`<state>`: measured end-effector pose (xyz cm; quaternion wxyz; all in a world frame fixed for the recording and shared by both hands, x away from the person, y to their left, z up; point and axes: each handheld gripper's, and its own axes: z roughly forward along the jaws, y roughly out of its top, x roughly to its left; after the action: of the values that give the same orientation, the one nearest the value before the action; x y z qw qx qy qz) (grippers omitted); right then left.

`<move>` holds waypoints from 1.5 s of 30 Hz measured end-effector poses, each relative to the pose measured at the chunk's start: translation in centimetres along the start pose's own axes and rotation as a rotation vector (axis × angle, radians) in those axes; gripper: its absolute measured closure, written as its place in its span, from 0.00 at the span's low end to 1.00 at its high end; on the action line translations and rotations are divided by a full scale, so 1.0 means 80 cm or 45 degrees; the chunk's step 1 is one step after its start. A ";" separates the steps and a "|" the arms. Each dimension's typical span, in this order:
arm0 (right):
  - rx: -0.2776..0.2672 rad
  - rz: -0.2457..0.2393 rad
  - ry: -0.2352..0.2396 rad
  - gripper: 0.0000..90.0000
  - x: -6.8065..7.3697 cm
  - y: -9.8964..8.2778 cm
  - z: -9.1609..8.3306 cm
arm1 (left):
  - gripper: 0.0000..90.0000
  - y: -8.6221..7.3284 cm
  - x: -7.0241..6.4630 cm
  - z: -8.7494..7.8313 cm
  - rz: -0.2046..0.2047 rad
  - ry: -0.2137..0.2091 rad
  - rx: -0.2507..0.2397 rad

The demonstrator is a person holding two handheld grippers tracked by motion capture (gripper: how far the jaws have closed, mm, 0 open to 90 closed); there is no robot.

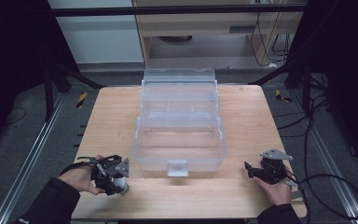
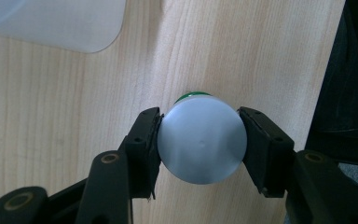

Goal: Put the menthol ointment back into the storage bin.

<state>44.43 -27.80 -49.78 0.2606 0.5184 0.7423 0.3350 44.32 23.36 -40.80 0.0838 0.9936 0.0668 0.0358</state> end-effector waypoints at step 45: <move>0.009 -0.005 0.010 0.22 0.001 0.000 0.001 | 0.56 0.005 0.042 -0.121 -0.184 0.100 -0.133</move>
<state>44.45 -27.74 -49.83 0.2565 0.5167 0.7455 0.3338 46.87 25.03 -31.03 0.1352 0.9783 0.1396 0.0722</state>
